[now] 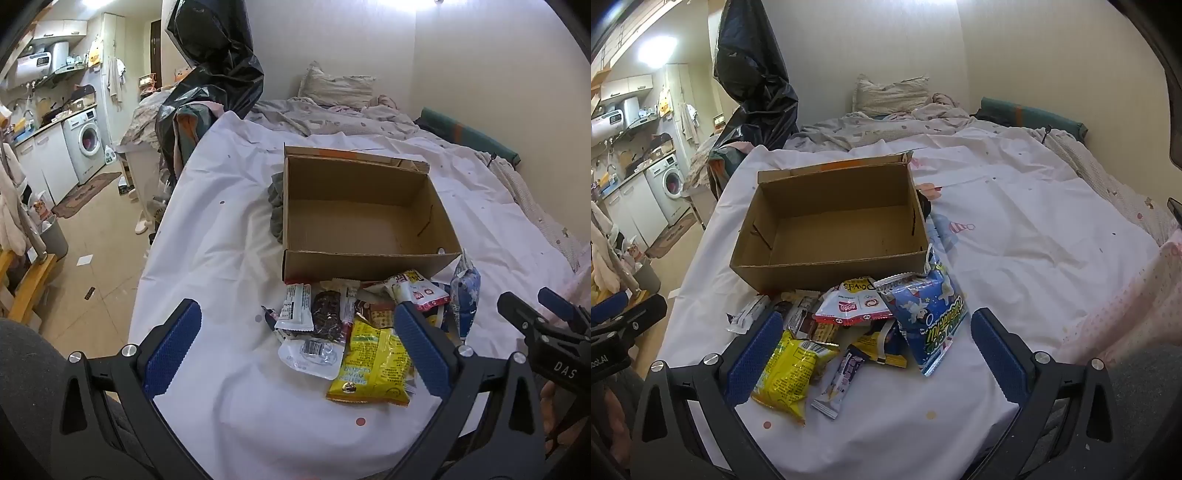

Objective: Organize snacks

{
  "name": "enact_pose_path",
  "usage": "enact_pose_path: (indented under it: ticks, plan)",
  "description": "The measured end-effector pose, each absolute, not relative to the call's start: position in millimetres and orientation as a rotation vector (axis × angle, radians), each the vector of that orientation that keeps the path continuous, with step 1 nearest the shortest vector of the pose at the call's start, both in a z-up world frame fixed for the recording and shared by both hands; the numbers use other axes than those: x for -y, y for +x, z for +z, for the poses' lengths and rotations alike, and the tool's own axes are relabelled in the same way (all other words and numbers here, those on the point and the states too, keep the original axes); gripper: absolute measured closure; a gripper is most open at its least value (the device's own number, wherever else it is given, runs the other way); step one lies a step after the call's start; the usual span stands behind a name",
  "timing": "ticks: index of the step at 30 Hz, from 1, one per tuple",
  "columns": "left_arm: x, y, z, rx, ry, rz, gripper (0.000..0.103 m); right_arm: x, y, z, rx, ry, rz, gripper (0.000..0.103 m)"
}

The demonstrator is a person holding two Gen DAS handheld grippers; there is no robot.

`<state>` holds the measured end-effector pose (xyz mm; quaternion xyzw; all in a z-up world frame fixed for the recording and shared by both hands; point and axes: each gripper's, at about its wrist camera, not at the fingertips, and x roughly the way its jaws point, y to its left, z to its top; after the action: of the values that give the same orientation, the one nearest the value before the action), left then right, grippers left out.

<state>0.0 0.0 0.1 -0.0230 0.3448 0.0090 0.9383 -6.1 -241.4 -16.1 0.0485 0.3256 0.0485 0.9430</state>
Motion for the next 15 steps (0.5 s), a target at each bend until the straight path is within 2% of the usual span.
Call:
enact_pose_path:
  ticks: [15]
  plan:
    - [-2.3,-2.4,2.7,-0.702,-0.062,0.018,0.000,241.0,-6.8,-15.9,-0.663,0.095,0.098,0.000]
